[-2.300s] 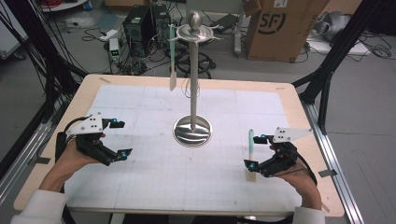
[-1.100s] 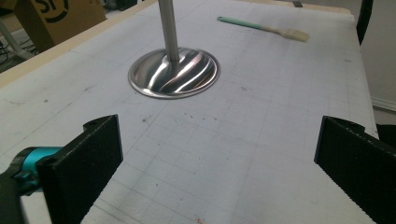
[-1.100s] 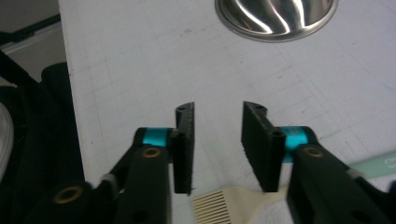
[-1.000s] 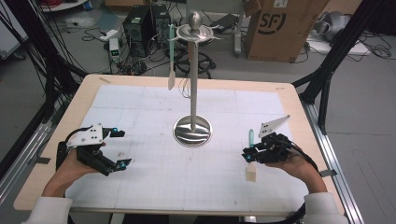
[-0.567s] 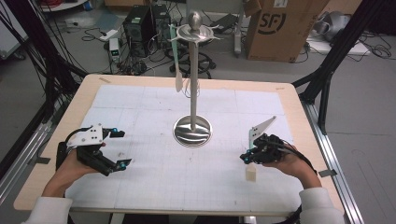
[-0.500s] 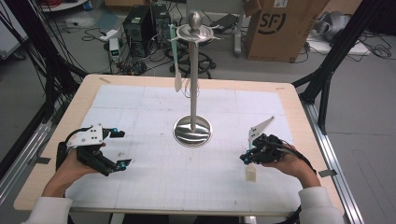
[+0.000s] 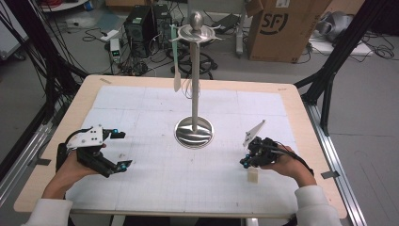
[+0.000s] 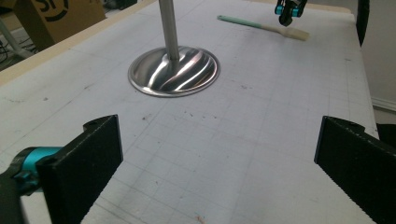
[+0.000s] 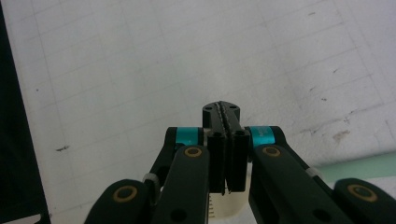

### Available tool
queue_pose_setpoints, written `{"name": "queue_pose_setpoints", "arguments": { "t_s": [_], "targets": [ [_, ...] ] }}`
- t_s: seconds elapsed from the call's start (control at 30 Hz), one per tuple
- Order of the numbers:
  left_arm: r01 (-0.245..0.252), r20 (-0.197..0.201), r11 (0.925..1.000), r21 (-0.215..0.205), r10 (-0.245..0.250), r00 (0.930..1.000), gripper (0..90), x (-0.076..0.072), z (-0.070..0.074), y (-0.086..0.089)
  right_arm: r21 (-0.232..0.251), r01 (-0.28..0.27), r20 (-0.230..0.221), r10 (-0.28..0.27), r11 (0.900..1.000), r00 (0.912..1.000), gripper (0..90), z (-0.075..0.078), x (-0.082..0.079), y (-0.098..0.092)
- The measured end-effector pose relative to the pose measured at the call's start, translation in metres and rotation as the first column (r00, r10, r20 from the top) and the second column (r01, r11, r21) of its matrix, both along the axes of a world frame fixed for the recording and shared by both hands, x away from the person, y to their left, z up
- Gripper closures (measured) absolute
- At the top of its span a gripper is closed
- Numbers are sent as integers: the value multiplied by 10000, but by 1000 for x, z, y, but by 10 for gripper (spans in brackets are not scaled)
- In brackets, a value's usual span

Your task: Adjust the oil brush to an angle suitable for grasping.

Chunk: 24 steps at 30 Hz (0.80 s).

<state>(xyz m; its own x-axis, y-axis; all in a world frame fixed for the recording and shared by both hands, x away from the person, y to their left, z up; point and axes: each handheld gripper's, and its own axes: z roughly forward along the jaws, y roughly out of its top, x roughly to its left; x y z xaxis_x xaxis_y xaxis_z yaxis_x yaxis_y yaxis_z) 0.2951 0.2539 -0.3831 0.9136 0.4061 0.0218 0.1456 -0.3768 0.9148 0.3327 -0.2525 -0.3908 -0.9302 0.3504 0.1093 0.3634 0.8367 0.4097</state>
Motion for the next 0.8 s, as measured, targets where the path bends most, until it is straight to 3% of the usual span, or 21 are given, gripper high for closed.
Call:
{"name": "queue_pose_setpoints", "arguments": {
  "t_s": [0.67, 0.8],
  "targets": [
    [-16, 12, 10000, 32, 16, 10000, 17, 0, 0, 0, -988, 89, -150, -104, 9951, 9998, 892, -17, 6, -4],
    [-20, -23, 10000, 48, 20, 10000, 17, 0, 0, -1, -997, 152, -181, -171, 9949, 9997, 892, -17, 5, -7]
  ]
}}
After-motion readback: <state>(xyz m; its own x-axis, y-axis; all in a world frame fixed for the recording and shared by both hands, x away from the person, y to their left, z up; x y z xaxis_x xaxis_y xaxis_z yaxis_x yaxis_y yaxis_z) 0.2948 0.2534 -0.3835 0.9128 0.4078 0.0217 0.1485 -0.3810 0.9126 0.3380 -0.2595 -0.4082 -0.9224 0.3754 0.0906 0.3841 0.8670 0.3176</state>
